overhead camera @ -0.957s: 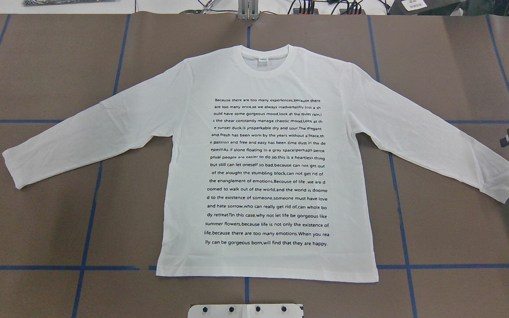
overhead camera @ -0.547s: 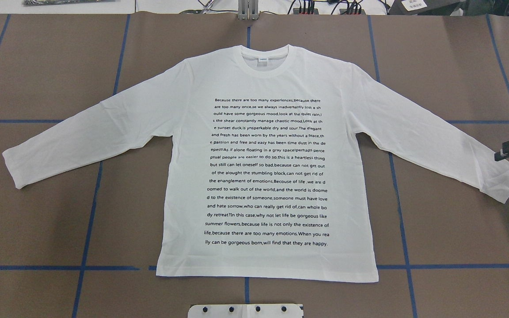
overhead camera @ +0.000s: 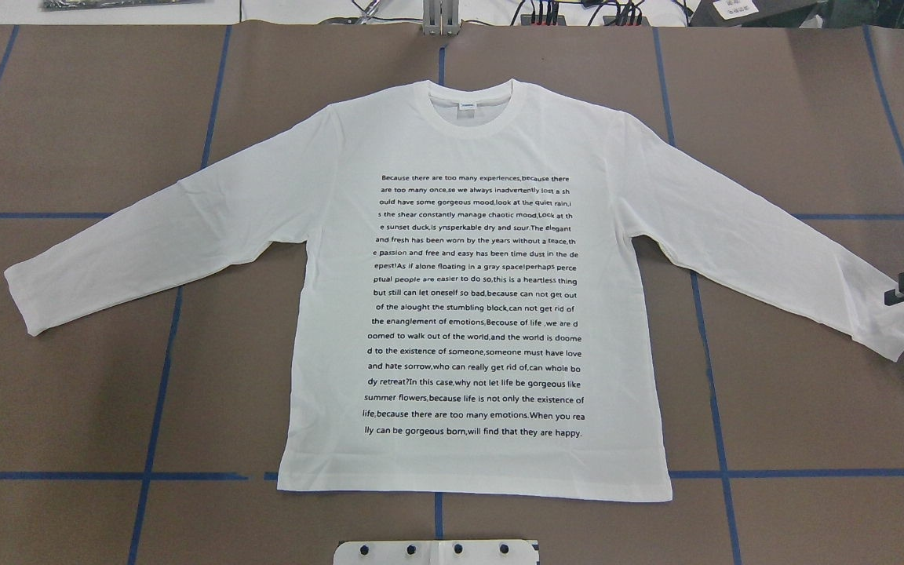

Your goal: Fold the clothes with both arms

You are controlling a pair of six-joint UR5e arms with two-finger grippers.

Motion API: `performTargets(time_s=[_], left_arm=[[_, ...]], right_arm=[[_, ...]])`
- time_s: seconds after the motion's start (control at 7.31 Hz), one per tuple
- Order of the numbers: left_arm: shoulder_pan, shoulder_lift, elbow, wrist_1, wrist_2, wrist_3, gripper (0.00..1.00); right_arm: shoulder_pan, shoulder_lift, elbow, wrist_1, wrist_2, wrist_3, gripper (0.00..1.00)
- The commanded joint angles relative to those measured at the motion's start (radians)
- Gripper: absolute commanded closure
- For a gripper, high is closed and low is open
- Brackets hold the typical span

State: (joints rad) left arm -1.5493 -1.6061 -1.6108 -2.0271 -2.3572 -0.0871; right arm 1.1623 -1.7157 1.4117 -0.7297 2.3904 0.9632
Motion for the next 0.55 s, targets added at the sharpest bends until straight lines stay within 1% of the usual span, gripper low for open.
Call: performTargets(time_s=[0.0, 0.41], left_arm=[[0.000, 0.002, 0.000, -0.001, -0.001, 0.001, 0.01], [0.000, 0.000, -0.001, -0.001, -0.001, -0.003, 0.01]], right_arm=[[-0.025, -0.005, -0.008, 0.007, -0.005, 0.048, 0.11], [-0.027, -0.013, -0.016, 0.007, -0.005, 0.051, 0.11]])
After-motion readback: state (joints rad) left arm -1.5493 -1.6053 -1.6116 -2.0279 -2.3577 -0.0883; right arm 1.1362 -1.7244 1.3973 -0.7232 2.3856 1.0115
